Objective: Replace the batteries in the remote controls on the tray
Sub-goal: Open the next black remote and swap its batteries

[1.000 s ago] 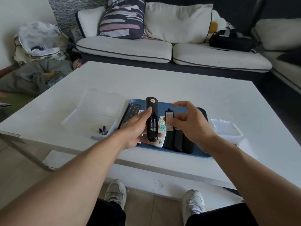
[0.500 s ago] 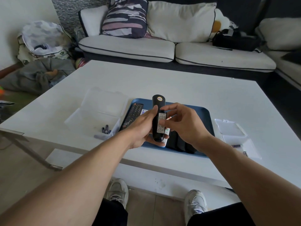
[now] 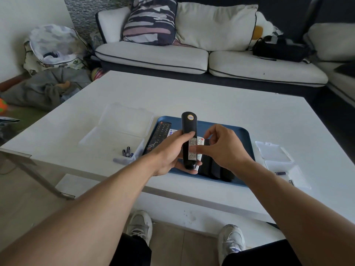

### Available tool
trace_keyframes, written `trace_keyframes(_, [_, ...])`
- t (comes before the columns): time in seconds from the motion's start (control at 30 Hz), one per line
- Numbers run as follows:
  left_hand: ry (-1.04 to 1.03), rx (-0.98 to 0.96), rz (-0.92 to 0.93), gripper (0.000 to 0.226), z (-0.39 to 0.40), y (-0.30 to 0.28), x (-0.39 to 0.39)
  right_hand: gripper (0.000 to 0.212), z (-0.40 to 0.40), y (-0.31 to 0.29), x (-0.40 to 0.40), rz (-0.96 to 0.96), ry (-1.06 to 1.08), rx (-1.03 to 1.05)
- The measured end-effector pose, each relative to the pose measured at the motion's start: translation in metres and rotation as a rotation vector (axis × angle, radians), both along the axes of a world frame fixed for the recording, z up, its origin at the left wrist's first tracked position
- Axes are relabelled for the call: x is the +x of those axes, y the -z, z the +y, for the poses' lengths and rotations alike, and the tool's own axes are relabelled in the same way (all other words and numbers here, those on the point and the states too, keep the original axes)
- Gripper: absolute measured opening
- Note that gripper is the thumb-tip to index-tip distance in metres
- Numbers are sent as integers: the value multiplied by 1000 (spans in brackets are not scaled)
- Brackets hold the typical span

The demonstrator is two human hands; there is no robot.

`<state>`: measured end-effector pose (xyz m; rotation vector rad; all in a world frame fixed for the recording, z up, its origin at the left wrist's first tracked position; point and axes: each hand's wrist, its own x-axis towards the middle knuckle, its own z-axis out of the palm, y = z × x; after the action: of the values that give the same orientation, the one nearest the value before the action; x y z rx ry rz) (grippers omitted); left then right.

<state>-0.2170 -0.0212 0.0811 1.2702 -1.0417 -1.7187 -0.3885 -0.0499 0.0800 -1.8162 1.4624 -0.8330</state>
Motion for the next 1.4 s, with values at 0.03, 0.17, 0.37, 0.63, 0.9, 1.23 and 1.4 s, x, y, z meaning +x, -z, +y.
trace_keyframes(0.03, [-4, -1, -4, 33, 0, 0, 0, 48, 0, 0, 0, 14, 2, 2])
trace_keyframes(0.17, [9, 5, -34, 30, 1, 4, 0, 48, -1, 0, -1, 58, -4, 37])
trace_keyframes(0.37, [30, 23, -45, 31, 1, 7, -1, 47, 0, 2, -2, 89, -17, 90])
trace_keyframes(0.63, [29, 73, -10, 59, -3, 3, -7, 34, 0, -6, -5, 34, -124, 15])
trace_keyframes(0.9, [16, 104, 4, 63, -4, 4, -7, 40, 0, -6, -7, 59, -183, -11])
trace_keyframes(1.23, [-1, 85, 69, 43, -4, 3, -4, 24, 3, -3, -6, -9, -168, -28])
trace_keyframes(1.4, [-39, 63, 84, 33, -4, 6, -2, 22, 5, -4, -5, 47, -167, -78])
